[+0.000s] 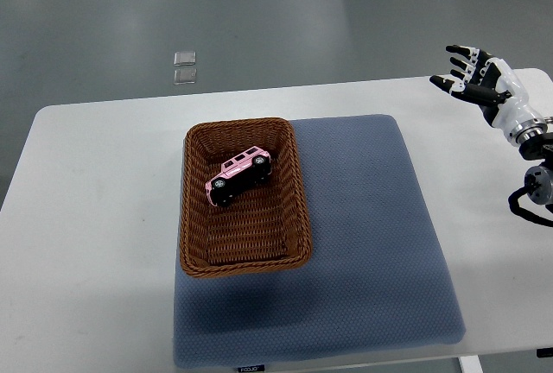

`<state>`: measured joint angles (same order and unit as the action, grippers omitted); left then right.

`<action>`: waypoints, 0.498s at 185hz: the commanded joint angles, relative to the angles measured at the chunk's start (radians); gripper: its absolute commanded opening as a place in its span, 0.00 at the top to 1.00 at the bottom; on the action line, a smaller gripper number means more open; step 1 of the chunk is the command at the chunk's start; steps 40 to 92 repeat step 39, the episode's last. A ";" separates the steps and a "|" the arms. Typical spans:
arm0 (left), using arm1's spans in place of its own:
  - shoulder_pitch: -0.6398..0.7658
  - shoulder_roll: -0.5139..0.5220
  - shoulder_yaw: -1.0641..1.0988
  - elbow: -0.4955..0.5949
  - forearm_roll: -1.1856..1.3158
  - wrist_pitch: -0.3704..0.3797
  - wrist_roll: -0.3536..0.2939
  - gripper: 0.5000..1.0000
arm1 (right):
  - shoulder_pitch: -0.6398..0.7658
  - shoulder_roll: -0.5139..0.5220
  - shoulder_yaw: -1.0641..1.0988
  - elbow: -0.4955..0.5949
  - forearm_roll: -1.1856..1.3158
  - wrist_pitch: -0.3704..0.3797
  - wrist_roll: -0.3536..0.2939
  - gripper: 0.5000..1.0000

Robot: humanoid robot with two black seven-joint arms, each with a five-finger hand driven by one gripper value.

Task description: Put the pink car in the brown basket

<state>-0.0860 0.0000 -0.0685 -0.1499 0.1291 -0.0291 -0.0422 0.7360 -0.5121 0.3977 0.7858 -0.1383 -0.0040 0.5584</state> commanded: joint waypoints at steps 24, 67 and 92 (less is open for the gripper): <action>-0.001 0.000 0.000 0.000 0.000 -0.002 -0.004 0.00 | -0.004 0.015 0.007 0.001 0.000 0.004 0.000 0.17; 0.000 0.000 -0.002 0.000 0.000 -0.002 -0.005 0.00 | -0.010 0.017 0.007 0.007 -0.001 0.006 0.000 0.17; 0.000 0.000 -0.002 0.000 0.000 -0.002 -0.005 0.00 | -0.010 0.017 0.007 0.007 -0.001 0.006 0.000 0.17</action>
